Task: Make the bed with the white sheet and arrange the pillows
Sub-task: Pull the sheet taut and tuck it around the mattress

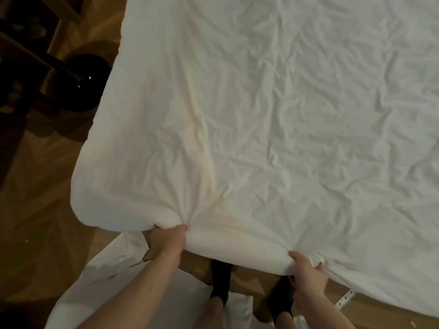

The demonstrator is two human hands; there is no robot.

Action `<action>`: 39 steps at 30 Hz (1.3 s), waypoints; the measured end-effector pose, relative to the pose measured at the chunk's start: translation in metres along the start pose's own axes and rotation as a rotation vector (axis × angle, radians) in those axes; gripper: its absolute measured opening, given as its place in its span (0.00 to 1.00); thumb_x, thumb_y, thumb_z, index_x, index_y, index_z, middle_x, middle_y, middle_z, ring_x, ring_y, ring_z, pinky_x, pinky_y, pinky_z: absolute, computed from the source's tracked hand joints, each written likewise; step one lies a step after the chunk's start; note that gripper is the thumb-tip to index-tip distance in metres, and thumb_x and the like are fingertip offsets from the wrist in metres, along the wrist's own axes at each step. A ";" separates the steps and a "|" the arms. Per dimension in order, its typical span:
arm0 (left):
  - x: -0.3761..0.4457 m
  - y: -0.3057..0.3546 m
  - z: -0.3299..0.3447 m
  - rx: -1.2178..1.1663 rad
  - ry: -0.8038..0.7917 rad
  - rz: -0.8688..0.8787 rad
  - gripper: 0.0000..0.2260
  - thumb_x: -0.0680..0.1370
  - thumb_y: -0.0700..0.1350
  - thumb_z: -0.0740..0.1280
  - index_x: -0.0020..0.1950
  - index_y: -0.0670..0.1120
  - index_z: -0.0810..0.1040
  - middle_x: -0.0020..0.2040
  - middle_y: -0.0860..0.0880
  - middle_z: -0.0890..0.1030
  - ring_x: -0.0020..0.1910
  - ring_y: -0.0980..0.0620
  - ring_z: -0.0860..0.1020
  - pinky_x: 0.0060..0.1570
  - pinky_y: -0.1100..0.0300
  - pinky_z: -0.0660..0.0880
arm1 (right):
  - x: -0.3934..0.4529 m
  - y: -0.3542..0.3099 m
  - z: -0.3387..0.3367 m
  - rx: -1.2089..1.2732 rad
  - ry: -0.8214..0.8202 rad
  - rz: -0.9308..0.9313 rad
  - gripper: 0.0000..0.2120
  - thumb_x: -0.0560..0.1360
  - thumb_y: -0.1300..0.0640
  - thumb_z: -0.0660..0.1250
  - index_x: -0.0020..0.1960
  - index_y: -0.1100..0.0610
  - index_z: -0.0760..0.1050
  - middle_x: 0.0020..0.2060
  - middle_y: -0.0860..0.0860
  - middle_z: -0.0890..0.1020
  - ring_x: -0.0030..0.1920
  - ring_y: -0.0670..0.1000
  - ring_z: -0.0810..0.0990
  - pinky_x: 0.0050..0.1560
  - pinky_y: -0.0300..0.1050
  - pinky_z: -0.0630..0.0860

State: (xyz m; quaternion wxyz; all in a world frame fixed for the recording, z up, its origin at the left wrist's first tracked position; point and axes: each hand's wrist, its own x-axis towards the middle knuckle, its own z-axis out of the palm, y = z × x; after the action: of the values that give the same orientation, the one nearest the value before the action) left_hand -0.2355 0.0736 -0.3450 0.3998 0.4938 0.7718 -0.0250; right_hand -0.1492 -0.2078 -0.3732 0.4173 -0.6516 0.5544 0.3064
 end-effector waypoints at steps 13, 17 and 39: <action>-0.114 -0.001 -0.051 -0.713 -0.784 -0.388 0.34 0.73 0.71 0.68 0.73 0.55 0.74 0.73 0.46 0.75 0.71 0.39 0.73 0.72 0.38 0.65 | -0.191 -0.091 -0.087 0.136 -0.563 0.164 0.14 0.79 0.60 0.67 0.63 0.62 0.82 0.33 0.51 0.78 0.31 0.47 0.74 0.18 0.36 0.67; -0.123 0.048 -0.023 -0.931 -0.780 -0.274 0.28 0.77 0.66 0.64 0.73 0.55 0.74 0.70 0.47 0.77 0.70 0.38 0.74 0.70 0.36 0.68 | -0.191 -0.095 -0.092 0.113 -0.651 0.187 0.13 0.78 0.58 0.70 0.61 0.60 0.83 0.38 0.52 0.79 0.35 0.47 0.77 0.19 0.35 0.72; -0.161 0.047 -0.095 -0.526 -0.651 -0.256 0.12 0.77 0.50 0.68 0.57 0.47 0.83 0.52 0.46 0.85 0.50 0.45 0.83 0.39 0.54 0.80 | -0.145 -0.042 -0.071 0.453 -0.499 0.329 0.25 0.79 0.36 0.66 0.69 0.50 0.80 0.61 0.54 0.85 0.61 0.62 0.83 0.56 0.60 0.82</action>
State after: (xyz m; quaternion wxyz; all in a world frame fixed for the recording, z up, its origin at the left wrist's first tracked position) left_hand -0.2239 0.0192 -0.1609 0.7281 0.2421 0.6405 -0.0314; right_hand -0.1408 -0.2010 -0.2069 0.6184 -0.3503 0.5866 0.3883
